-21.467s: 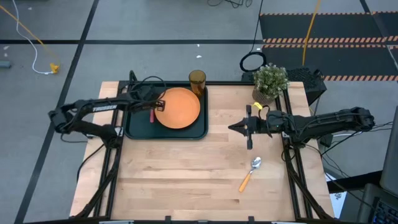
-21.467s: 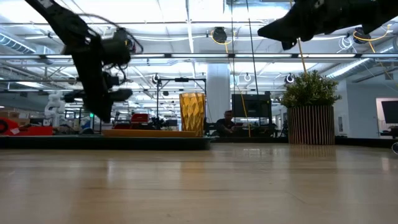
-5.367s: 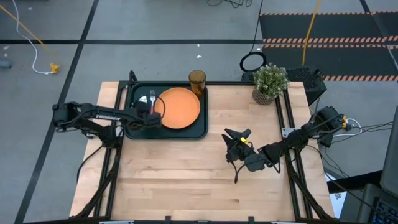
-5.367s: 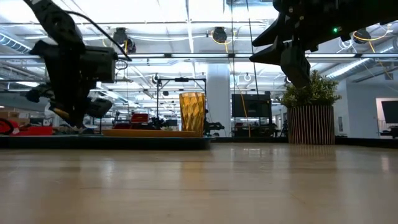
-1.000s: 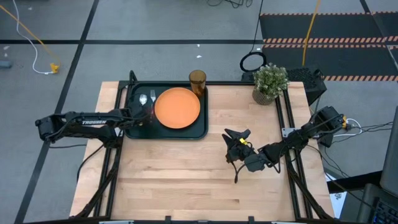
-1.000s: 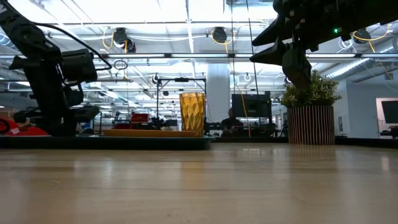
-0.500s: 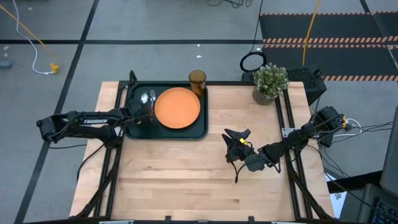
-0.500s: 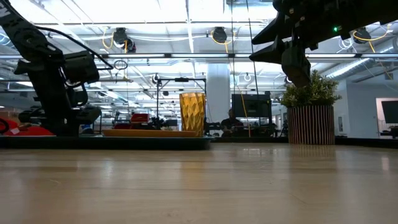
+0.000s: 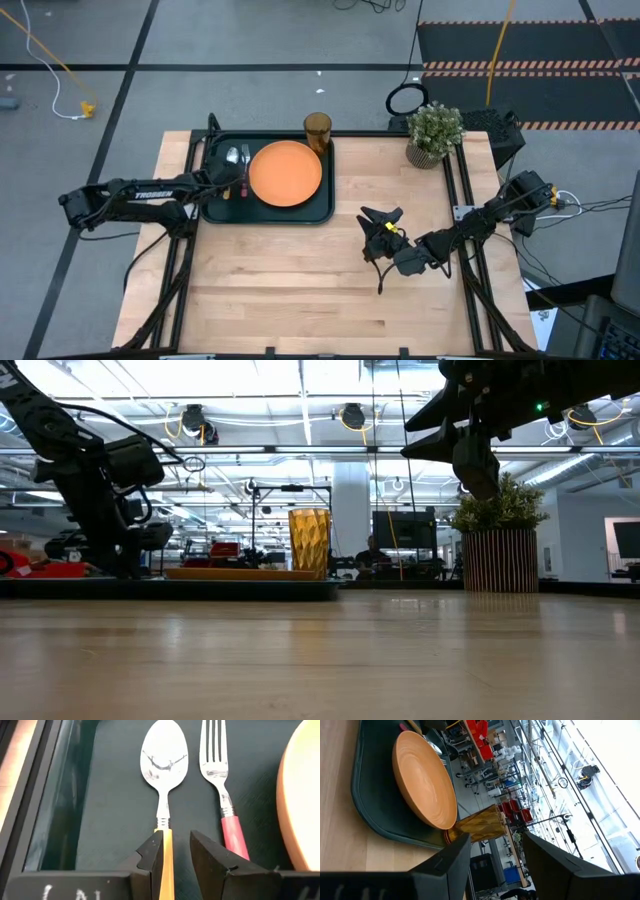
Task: Pick and place plate/cup/fork/spoon on tray
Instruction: Put the yellow spoon on the black tray to the left of the pink fork
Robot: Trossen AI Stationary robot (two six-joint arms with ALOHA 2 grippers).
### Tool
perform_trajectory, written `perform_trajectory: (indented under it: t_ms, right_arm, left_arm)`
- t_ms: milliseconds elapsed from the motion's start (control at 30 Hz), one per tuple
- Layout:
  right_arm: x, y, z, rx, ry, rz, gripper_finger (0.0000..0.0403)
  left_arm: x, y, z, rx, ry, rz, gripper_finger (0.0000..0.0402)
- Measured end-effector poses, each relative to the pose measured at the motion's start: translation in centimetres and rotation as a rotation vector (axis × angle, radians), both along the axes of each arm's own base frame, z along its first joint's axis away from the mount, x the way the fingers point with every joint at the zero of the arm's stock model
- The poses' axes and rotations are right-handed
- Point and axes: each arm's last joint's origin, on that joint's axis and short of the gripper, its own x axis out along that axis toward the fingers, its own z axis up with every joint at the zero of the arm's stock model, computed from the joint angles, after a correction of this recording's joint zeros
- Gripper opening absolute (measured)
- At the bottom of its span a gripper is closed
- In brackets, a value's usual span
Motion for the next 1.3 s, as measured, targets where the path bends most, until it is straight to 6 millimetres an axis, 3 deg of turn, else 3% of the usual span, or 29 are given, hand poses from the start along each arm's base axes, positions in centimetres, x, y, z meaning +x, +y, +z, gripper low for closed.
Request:
perform_trajectory:
  t_ms: [167,300,567,700,867,1100,1300]
  right_arm:
    - [0.0,0.0,0.0,0.000,0.000,0.000,0.0176]
    - [0.0,0.0,0.0,0.000,0.000,-0.001,0.0176]
    - [0.0,0.0,0.0,-0.003,0.003,-0.002,0.0176]
    - [0.0,0.0,0.0,-0.005,0.006,0.000,0.0176]
    - [0.0,0.0,0.0,-0.018,0.019,0.002,0.0176]
    - [0.1,0.0,0.0,-0.019,0.027,0.028,0.0176]
    - [0.1,0.4,0.7,-0.017,-0.015,0.043,0.0176]
  left_arm:
    - [0.0,0.0,0.0,0.012,0.010,-0.002,0.0097]
    - [0.8,-0.4,0.6,0.014,-0.021,-0.109,0.0097]
    - [2.7,-3.6,3.5,0.045,0.096,-0.471,0.0097]
    - [2.8,-5.2,5.1,-0.041,0.210,-0.631,0.0097]
    - [1.7,-6.8,5.9,-0.194,0.309,-0.653,0.0083]
    - [0.9,-7.0,5.0,-0.327,0.324,-0.638,0.0007]
    - [0.7,-6.7,4.3,-0.367,0.379,-0.500,0.0007]
